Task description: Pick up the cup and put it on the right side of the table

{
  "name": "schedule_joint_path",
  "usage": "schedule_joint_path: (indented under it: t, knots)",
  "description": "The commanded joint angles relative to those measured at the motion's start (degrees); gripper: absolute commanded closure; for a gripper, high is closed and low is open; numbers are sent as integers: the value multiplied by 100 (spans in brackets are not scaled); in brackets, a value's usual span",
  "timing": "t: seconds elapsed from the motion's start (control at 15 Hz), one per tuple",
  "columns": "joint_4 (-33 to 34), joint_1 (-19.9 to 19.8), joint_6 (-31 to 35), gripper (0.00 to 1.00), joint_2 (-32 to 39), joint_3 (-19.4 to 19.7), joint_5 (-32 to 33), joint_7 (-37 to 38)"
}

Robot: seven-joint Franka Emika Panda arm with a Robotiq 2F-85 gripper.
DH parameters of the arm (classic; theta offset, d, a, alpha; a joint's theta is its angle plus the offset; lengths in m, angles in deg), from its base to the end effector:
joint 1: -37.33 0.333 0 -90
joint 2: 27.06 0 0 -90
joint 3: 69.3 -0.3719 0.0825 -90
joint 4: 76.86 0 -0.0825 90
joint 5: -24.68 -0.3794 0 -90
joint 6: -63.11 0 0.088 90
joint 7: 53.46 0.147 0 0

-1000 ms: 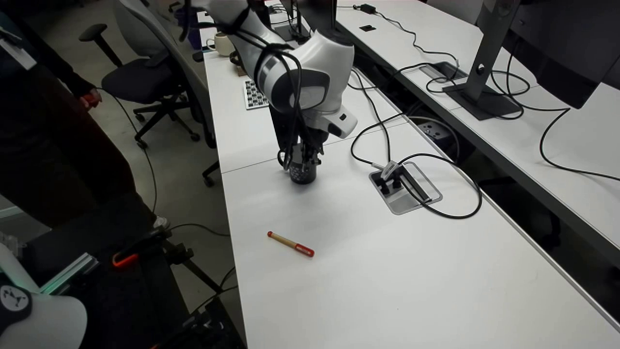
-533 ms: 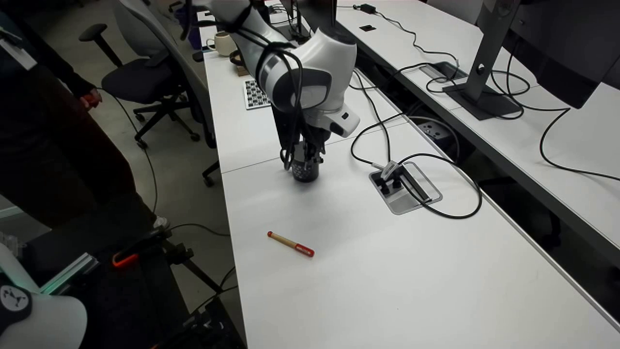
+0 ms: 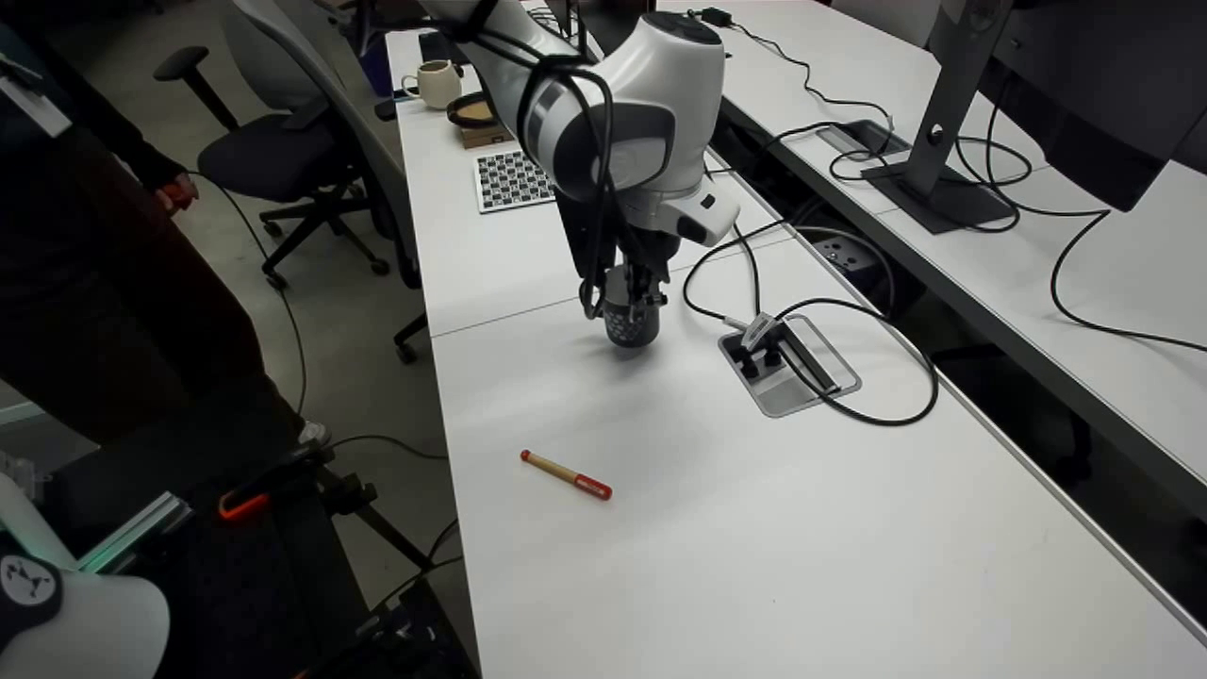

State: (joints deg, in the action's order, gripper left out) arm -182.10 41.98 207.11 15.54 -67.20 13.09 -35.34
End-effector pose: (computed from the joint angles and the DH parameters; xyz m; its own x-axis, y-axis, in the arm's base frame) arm 0.6617 0.0337 0.1215 0.9058 -0.4132 -0.0935 -0.4191 -0.9062 -0.0564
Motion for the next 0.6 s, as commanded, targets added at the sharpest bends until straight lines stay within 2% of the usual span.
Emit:
schedule_joint_path:
  t: [0.0,0.53]
  knots:
    - [-53,95,-87,98,-273,245,260,218]
    - [-244,189,-192,98,-553,798,743,819]
